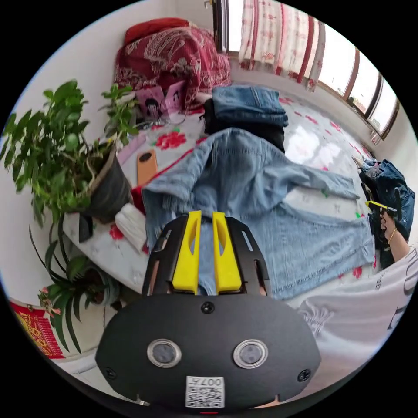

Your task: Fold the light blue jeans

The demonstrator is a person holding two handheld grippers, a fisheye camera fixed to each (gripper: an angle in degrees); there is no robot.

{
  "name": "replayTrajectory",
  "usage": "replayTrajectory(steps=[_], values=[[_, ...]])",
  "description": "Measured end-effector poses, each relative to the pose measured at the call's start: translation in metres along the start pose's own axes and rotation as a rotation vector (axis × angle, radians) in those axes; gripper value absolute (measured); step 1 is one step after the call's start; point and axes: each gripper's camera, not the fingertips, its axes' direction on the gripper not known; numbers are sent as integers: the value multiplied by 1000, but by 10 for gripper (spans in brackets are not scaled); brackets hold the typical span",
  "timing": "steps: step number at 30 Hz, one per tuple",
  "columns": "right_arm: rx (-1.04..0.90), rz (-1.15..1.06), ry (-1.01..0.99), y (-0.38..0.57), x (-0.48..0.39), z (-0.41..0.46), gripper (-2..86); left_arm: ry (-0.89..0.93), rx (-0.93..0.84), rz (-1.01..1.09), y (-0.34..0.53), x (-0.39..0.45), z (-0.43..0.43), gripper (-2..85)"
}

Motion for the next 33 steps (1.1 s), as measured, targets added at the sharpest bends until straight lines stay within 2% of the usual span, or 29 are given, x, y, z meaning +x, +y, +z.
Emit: replayTrajectory(steps=[2, 5, 8, 10, 13, 14, 19, 21, 26, 29, 33], values=[[-29, -50, 36, -46, -6, 14, 65, -8, 19, 13, -29, 0, 7, 73], [-104, -101, 11, -103, -13, 36, 79, -38, -111, -3, -82, 1, 34, 96], [-148, -170, 46, -146, -26, 57, 83, -147, -119, 84, -112, 15, 58, 88], [-220, -223, 71, -160, -35, 79, 84, -203, -170, 131, -120, 20, 85, 72], [-347, -267, 104, -161, -40, 118, 74, -193, -228, 148, -124, 19, 121, 33], [-259, -253, 85, -159, -34, 110, 63, -180, -242, 150, -125, 17, 129, 17], [-283, -179, 28, -150, -6, 95, 12, -103, -185, 86, -131, 0, 104, -5], [-208, -174, 19, -143, -1, 73, 5, -45, -141, 51, -126, -12, 77, -8], [239, -90, -13, -88, 11, -62, -1, 12, -54, 62, -96, -23, 5, -9], [387, -97, -40, -27, 18, -132, -2, -1, 5, 136, -60, -21, -44, -9], [424, -89, -84, 62, 35, -179, -1, -63, 10, 374, 11, 6, -84, -8]])
